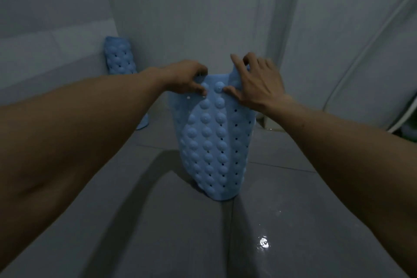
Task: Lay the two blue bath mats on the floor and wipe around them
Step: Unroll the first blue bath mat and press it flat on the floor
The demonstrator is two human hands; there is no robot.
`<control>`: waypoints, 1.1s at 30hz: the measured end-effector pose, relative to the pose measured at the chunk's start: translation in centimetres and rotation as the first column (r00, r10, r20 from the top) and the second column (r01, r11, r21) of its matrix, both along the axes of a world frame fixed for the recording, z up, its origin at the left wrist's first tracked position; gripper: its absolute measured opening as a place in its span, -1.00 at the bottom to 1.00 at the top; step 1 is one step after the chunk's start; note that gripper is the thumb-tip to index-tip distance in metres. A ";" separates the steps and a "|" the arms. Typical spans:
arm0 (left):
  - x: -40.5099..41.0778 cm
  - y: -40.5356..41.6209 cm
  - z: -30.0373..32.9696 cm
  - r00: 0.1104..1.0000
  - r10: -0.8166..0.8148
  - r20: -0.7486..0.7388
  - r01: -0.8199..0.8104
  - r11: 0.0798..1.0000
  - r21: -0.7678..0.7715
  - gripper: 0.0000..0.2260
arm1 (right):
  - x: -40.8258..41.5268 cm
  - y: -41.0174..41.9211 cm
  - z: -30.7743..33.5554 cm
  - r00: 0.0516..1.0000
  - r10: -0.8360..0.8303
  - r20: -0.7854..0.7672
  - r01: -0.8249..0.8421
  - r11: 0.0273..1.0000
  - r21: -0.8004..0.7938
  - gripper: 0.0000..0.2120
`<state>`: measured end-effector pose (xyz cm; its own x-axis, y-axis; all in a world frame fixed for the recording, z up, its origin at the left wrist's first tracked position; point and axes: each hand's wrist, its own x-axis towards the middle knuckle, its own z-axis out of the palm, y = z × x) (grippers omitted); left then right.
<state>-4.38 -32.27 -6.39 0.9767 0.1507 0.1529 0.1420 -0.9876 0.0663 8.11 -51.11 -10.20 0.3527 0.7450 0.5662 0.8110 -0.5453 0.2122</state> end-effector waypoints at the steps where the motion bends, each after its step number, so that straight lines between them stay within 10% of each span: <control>1: -0.3 -0.4 0.2 1.000 -0.012 -0.003 0.012 1.000 -0.001 -0.70 | -0.3 -0.5 0.3 1.000 0.018 0.003 -0.018 1.000 -0.004 -0.21; 9: -3.4 0.6 1.9 0.985 0.117 0.127 -0.115 0.993 -0.021 -0.73 | -1.0 -4.2 3.0 0.961 0.210 -0.179 -0.224 0.973 -0.056 -0.44; 17: -8.7 4.1 4.6 0.915 0.332 0.227 -0.330 0.943 -0.049 -0.76 | 1.6 -4.9 3.4 0.959 -0.114 -0.259 0.025 0.946 -0.322 -0.23; 23: -10.0 3.7 4.3 0.878 0.419 0.233 -0.423 0.906 -0.033 -0.64 | 1.9 -4.5 3.1 0.977 -0.196 -0.086 0.143 0.897 -0.418 -0.62; 33: -10.4 3.6 7.3 0.896 0.440 0.062 -0.430 0.894 -0.126 -0.44 | 0.7 -8.5 5.5 0.895 -0.173 -0.411 0.129 0.983 -0.133 -0.42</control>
<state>-14.78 -28.71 0.92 0.7932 0.5777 0.1925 0.5449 -0.8145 0.1991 8.77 -59.62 -4.68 0.6539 0.7081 0.2665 0.7459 -0.6624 -0.0699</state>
